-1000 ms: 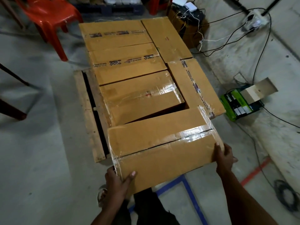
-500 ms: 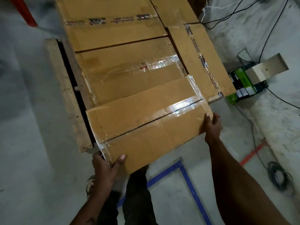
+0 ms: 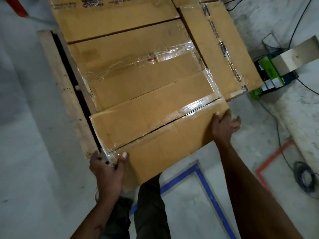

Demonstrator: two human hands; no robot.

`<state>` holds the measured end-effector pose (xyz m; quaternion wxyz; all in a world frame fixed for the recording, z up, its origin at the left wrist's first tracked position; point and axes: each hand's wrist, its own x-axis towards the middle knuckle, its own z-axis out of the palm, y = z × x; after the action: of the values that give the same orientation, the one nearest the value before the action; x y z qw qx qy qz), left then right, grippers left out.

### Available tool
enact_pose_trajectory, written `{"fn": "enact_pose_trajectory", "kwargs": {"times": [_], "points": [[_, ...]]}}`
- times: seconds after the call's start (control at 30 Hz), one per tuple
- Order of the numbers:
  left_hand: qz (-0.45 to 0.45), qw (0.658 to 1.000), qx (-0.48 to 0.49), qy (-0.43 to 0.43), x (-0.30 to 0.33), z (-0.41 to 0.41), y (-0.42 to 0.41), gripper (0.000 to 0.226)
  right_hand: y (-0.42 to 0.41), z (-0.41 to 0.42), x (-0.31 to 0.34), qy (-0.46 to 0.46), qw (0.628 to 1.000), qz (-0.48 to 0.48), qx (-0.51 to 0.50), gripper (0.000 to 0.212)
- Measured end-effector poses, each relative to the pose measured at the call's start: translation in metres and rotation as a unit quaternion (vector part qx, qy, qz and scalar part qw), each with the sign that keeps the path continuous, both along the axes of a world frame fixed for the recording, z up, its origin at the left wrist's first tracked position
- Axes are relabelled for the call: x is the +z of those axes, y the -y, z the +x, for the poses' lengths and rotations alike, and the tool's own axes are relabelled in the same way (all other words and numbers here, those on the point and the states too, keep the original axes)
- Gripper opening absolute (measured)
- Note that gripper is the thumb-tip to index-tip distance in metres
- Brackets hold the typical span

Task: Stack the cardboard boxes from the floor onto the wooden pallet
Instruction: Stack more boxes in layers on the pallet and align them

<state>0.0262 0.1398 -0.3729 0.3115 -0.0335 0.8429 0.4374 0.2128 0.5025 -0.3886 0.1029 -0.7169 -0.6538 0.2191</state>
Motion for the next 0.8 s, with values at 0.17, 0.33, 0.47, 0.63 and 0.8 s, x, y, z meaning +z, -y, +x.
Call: {"fn": "enact_pose_trajectory", "kwargs": {"times": [0.17, 0.33, 0.47, 0.63, 0.8], "points": [[0.082, 0.994, 0.043, -0.050, -0.015, -0.064, -0.035, 0.100, 0.045, -0.043, 0.006, 0.055, 0.994, 0.030, 0.094, 0.078], [0.107, 0.994, 0.030, 0.003, -0.035, -0.136, -0.061, 0.094, 0.099, -0.042, 0.005, -0.080, 0.978, -0.008, -0.193, 0.116], [0.143, 0.989, 0.027, 0.008, -0.045, -0.157, -0.074, 0.057, 0.128, -0.038, -0.008, -0.234, 0.947, -0.067, -0.208, 0.123], [0.139, 0.989, 0.032, -0.024, -0.049, -0.158, -0.084, 0.062, 0.129, -0.049, -0.018, -0.236, 0.956, -0.009, -0.175, 0.110], [0.111, 0.992, 0.042, -0.045, -0.055, -0.145, -0.083, 0.081, 0.136, -0.053, -0.023, -0.214, 0.963, -0.015, -0.164, 0.108]]}}
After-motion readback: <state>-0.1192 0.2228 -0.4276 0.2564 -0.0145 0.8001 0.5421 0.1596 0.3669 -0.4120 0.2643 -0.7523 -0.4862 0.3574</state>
